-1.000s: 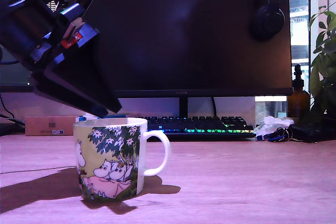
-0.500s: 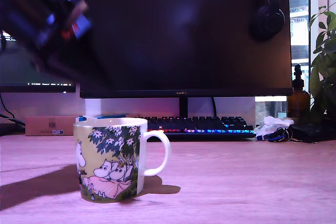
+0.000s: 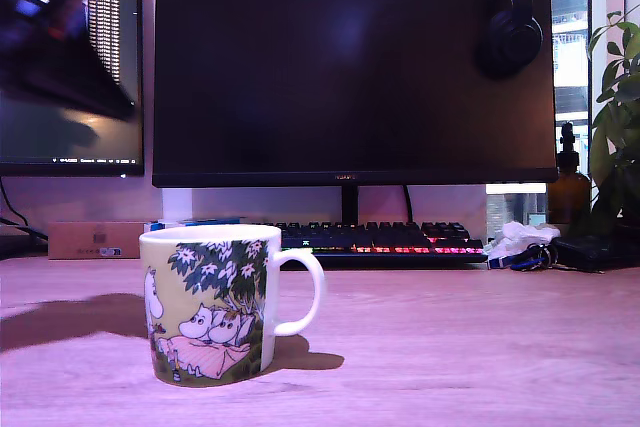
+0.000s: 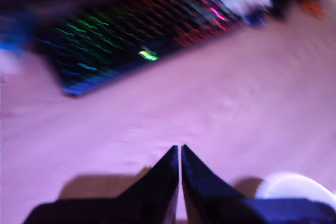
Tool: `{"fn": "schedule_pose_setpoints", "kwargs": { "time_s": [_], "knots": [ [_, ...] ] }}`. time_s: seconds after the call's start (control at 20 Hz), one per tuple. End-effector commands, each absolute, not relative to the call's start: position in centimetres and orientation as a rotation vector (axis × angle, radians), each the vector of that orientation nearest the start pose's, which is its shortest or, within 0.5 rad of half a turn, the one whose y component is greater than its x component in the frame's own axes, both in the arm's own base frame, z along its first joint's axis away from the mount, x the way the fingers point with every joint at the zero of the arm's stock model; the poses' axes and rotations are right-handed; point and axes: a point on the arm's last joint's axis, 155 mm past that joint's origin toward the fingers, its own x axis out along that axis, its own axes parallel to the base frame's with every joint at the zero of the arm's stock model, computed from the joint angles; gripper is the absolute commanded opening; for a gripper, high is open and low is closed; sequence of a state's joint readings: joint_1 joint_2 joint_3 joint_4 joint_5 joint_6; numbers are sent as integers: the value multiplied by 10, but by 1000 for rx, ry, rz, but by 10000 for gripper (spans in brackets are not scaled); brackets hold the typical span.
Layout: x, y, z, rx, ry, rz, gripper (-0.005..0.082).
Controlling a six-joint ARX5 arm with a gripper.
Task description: Pick up the coffee capsules on the table and drop them inside the coffee cup
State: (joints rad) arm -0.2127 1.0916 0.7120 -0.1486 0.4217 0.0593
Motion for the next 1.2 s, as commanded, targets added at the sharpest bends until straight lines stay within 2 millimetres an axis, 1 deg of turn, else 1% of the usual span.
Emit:
{"fn": "schedule_pose_setpoints", "kwargs": {
  "time_s": [0.0, 0.15, 0.3, 0.4, 0.5, 0.6, 0.8, 0.9, 1.0, 1.15],
  "knots": [
    [322, -137, 180, -11, 502, -612, -16],
    [316, -117, 184, -44, 468, -547, -17],
    [304, -100, 193, -63, 408, -479, -17],
    [294, -91, 204, -64, 345, -432, -17],
    [288, -77, 216, -85, 290, -354, -19],
    [277, -73, 225, -97, 246, -337, -19],
    [258, -71, 245, -119, 166, -340, -19],
    [252, -71, 247, -119, 159, -341, -19],
    [247, -71, 244, -127, 174, -343, -19],
    [241, -70, 252, -124, 136, -345, -19]
  ]
}}
